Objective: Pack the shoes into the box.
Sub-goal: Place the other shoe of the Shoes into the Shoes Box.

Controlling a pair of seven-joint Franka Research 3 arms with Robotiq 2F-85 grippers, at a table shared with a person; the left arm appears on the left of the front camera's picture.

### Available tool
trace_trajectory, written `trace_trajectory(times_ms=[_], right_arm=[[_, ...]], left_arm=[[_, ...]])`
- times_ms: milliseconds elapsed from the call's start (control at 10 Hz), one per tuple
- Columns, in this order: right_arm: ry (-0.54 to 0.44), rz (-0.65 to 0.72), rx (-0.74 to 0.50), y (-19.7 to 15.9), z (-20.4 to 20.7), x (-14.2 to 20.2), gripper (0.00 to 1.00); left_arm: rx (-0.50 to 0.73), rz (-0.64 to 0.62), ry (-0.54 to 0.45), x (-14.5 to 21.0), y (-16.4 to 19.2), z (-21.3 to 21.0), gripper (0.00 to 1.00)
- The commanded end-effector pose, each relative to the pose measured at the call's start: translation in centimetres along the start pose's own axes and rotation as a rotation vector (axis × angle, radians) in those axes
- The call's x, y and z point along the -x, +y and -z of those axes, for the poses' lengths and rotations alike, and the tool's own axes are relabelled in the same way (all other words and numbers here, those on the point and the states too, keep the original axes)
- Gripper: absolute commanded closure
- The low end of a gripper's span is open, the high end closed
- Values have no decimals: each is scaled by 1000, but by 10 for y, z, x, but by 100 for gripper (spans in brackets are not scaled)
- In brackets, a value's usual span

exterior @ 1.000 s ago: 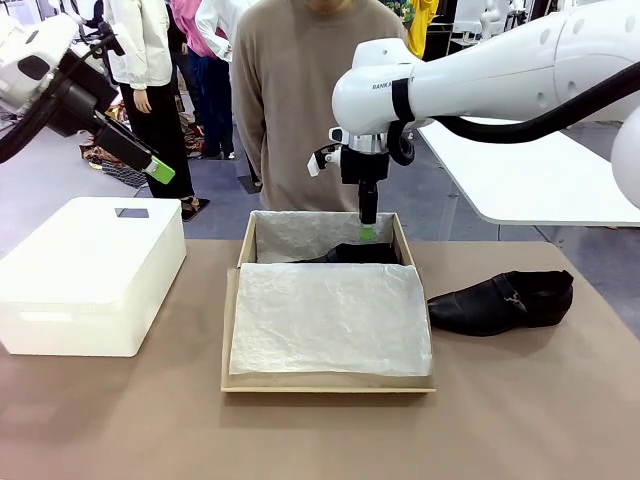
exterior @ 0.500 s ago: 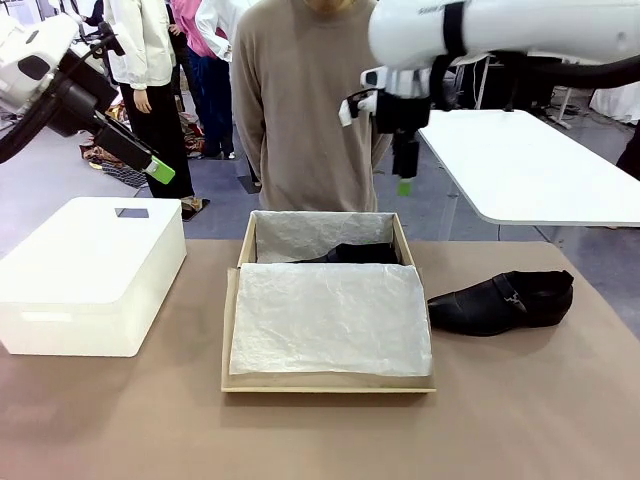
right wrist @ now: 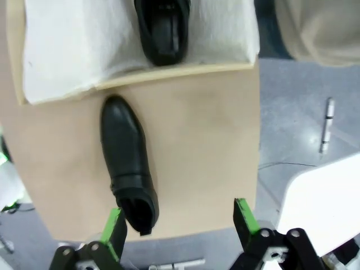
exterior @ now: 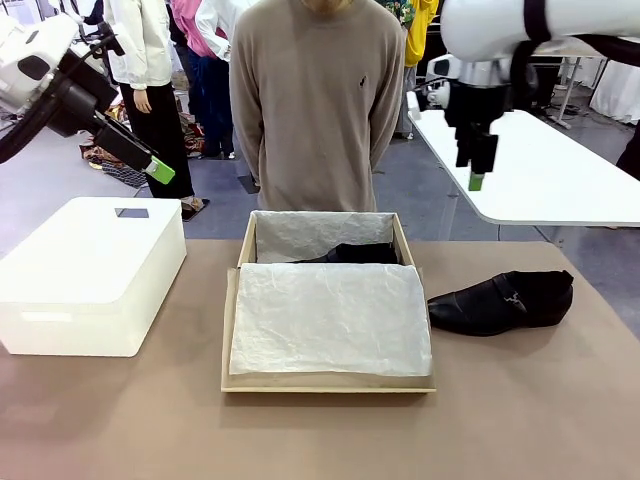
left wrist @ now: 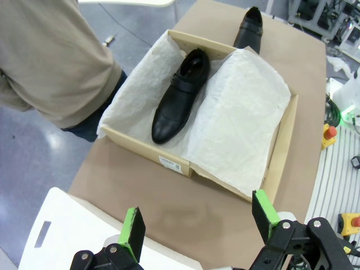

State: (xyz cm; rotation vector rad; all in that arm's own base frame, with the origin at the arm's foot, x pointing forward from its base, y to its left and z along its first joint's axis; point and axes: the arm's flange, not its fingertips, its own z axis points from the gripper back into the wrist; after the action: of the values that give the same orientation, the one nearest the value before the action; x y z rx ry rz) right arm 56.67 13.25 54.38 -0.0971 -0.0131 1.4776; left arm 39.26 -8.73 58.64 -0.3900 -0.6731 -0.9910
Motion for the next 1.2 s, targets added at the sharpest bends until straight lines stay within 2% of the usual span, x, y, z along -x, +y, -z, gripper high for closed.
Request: trace_trajectory(times_ms=[0, 200, 400, 500, 1100], right_arm=[[-60, -62, 38, 11, 20, 27, 0], [-78, -34, 34, 9, 35, 43, 0], [-91, 19, 8, 4, 43, 40, 0], [-42, -9, 15, 0, 36, 42, 0], [-55, -1, 8, 1, 39, 42, 0]], left_arm=[[2, -10, -23, 0, 0, 1, 0], [2, -10, -23, 0, 0, 1, 0], [2, -10, -23, 0, 0, 1, 0], [2, -10, -23, 0, 0, 1, 0], [2, -10, -23, 0, 0, 1, 0]])
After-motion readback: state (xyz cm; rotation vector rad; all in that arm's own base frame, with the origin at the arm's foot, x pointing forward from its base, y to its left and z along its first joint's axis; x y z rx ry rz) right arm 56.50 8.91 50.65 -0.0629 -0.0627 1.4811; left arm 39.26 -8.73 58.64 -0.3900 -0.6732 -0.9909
